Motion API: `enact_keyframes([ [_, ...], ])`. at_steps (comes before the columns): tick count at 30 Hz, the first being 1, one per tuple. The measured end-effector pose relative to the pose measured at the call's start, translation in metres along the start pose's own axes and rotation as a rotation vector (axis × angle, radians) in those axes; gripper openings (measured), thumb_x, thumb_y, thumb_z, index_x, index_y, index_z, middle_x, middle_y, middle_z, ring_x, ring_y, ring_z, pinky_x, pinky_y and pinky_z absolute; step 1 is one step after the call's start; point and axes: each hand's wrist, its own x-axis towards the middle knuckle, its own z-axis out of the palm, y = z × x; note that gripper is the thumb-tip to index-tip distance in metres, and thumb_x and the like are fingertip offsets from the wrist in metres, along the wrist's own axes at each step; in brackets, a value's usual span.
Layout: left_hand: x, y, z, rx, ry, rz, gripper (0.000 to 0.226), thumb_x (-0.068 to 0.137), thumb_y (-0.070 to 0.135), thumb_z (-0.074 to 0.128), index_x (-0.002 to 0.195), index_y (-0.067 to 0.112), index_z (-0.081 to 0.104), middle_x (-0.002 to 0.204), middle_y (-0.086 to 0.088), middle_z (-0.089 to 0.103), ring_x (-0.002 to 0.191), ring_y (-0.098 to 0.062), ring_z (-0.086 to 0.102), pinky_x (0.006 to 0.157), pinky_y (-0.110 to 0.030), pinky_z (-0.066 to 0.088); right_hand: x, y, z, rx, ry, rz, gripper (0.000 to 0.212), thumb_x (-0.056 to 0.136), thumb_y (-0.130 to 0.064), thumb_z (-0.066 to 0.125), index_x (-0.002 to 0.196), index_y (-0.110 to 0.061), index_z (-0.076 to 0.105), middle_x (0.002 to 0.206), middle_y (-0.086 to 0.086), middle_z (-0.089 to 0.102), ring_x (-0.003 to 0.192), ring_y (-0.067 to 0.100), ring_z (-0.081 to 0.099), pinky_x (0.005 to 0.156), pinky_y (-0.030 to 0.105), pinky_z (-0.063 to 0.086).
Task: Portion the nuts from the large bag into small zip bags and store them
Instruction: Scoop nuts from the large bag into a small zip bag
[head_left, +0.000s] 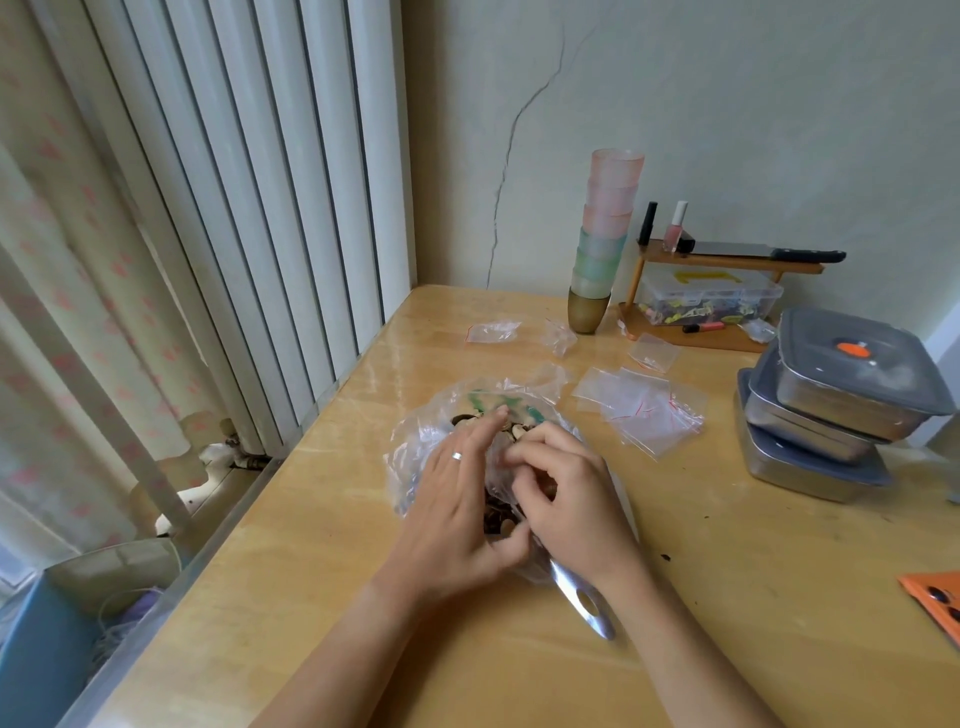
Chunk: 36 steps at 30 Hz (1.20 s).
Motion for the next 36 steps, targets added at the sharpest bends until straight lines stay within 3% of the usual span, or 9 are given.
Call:
enact_keyframes([
  [2, 0.000, -0.001, 0.004, 0.031, 0.016, -0.030, 0.089, 0.084, 0.034, 0.079, 0.156, 0.008, 0.033, 0.147, 0.016, 0.043, 0.144, 0.014, 0.023, 0.119, -0.032, 0.027, 0.001, -0.002, -0.003, 0.081, -0.028, 0.011, 0.028, 0.093, 0.006, 0.060, 0.090, -0.016, 0.077, 0.092, -0.012, 0.061, 0.082, 0.012, 0.063, 0.067, 0.015, 0.045],
  [4, 0.002, -0.004, 0.004, 0.038, 0.042, -0.071, 0.076, 0.088, 0.041, 0.072, 0.151, 0.012, 0.040, 0.136, 0.022, 0.048, 0.134, 0.022, 0.027, 0.113, -0.032, 0.029, 0.000, -0.005, -0.004, 0.083, -0.037, -0.012, 0.028, 0.092, 0.005, 0.059, 0.087, -0.016, 0.077, 0.096, -0.009, 0.059, 0.084, 0.013, 0.061, 0.066, 0.017, 0.046],
  [7, 0.003, -0.007, 0.003, 0.024, 0.019, -0.135, 0.053, 0.092, 0.048, 0.056, 0.139, 0.025, 0.048, 0.119, 0.021, 0.062, 0.117, 0.007, 0.051, 0.109, -0.034, 0.031, -0.001, -0.009, -0.007, -0.074, -0.040, -0.156, 0.016, 0.089, -0.009, 0.056, 0.083, -0.013, 0.070, 0.109, -0.004, 0.049, 0.081, 0.012, 0.052, 0.066, 0.024, 0.046],
  [12, 0.008, -0.012, 0.004, 0.065, -0.054, -0.156, 0.024, 0.084, 0.025, 0.059, 0.104, 0.027, 0.046, 0.084, 0.018, 0.055, 0.088, -0.007, 0.057, 0.104, -0.039, 0.033, -0.003, -0.013, -0.009, -0.188, -0.105, -0.349, 0.011, 0.093, -0.020, 0.065, 0.085, -0.013, 0.070, 0.102, -0.009, 0.060, 0.076, 0.010, 0.055, 0.067, 0.030, 0.050],
  [17, 0.012, -0.014, 0.000, 0.158, -0.072, -0.137, 0.025, 0.073, 0.022, 0.065, 0.094, 0.024, 0.051, 0.087, 0.015, 0.057, 0.087, -0.010, 0.056, 0.097, -0.031, 0.035, -0.003, -0.007, -0.011, -0.126, -0.169, -0.293, 0.010, 0.096, -0.022, 0.067, 0.094, -0.018, 0.076, 0.101, -0.016, 0.069, 0.073, -0.012, 0.048, 0.068, 0.010, 0.040],
  [24, 0.021, -0.018, -0.025, 0.499, -0.136, -0.086, 0.019, 0.080, 0.044, 0.058, 0.082, 0.029, 0.047, 0.068, 0.013, 0.057, 0.067, -0.015, 0.061, 0.085, -0.030, 0.034, -0.001, 0.002, -0.015, -0.127, -0.183, -0.128, 0.010, 0.095, -0.031, 0.069, 0.100, -0.027, 0.077, 0.095, -0.015, 0.066, 0.070, -0.011, 0.051, 0.065, 0.011, 0.036],
  [30, 0.029, -0.003, -0.036, 0.487, -0.270, 0.000, 0.043, 0.083, 0.049, 0.058, 0.119, 0.026, 0.050, 0.103, 0.010, 0.058, 0.097, -0.015, 0.053, 0.087, -0.028, 0.037, 0.000, -0.004, -0.009, 0.104, -0.155, -0.083, 0.015, 0.094, -0.017, 0.066, 0.080, -0.022, 0.068, 0.079, -0.015, 0.059, 0.062, 0.016, 0.053, 0.059, 0.024, 0.043],
  [33, 0.039, 0.014, -0.027, 0.358, -0.274, 0.011, 0.040, 0.084, 0.031, 0.065, 0.119, 0.018, 0.049, 0.093, 0.005, 0.060, 0.084, -0.018, 0.053, 0.067, -0.025, 0.028, 0.001, -0.006, -0.011, 0.122, -0.113, -0.100, 0.020, 0.092, -0.010, 0.063, 0.076, -0.022, 0.062, 0.071, -0.011, 0.053, 0.062, 0.013, 0.048, 0.058, 0.025, 0.040],
  [36, 0.045, 0.015, -0.019, 0.309, -0.293, -0.068, 0.042, 0.089, 0.032, 0.065, 0.123, 0.020, 0.042, 0.092, 0.004, 0.063, 0.079, -0.021, 0.057, 0.059, -0.030, 0.036, 0.002, 0.001, -0.014, 0.108, -0.077, -0.074, 0.020, 0.094, -0.008, 0.066, 0.080, -0.023, 0.066, 0.068, -0.012, 0.054, 0.059, 0.012, 0.046, 0.057, 0.023, 0.038],
])
